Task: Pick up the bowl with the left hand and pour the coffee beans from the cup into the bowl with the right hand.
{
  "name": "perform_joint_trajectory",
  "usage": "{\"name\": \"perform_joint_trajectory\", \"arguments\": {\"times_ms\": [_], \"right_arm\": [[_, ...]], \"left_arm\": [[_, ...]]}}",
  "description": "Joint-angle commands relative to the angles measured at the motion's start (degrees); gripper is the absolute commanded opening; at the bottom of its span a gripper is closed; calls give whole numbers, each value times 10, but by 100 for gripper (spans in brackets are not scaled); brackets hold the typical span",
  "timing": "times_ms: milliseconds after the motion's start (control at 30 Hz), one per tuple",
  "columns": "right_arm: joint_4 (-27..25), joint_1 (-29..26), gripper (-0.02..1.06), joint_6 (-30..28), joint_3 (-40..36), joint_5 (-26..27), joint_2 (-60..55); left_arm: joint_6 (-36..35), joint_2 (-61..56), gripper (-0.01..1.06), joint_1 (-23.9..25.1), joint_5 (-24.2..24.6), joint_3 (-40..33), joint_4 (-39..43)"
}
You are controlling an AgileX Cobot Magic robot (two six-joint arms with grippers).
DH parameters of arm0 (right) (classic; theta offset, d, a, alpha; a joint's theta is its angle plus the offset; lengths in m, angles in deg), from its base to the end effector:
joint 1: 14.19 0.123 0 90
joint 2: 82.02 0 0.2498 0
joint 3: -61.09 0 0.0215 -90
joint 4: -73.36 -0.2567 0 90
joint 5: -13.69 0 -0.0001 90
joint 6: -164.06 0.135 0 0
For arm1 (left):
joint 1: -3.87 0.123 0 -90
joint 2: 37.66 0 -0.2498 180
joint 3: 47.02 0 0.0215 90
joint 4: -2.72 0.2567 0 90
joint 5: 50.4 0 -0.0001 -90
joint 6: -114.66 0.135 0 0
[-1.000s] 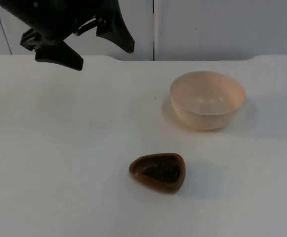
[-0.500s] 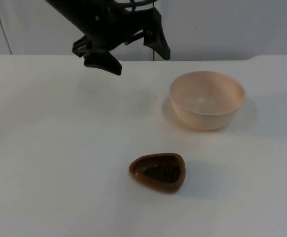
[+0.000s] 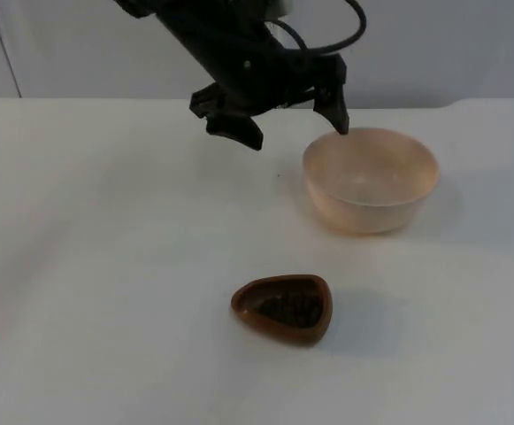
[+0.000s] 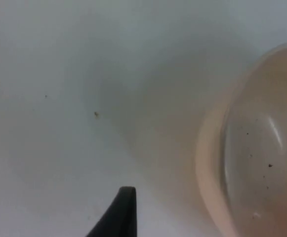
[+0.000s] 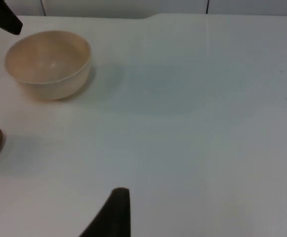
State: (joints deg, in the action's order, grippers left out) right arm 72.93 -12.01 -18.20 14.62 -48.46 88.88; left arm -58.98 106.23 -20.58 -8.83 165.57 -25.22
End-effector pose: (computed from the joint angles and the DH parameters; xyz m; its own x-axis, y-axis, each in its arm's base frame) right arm 0.0723 0.0036 0.2625 -0.4629 -0.0536 -0.8848 -0.0606 0.9977 -0.0287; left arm 0.4506 -0.2510 0.0865 -0.8974 0.1328 -0.4208 0.3120 0.8653 -0.3923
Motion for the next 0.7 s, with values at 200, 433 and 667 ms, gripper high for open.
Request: {"name": "perform_joint_trajectory", "arguments": {"times_ms": [200, 433, 667], "right_arm": [[-1, -3, 105, 1, -1, 3, 2], [0, -3, 105, 1, -1, 3, 2], [0, -3, 105, 1, -1, 3, 2]], "left_arm": [[-44, 29, 102, 3, 16, 26, 51], [-58, 30, 102, 4, 12, 26, 81], [-67, 51, 102, 5, 16, 25, 89]]}}
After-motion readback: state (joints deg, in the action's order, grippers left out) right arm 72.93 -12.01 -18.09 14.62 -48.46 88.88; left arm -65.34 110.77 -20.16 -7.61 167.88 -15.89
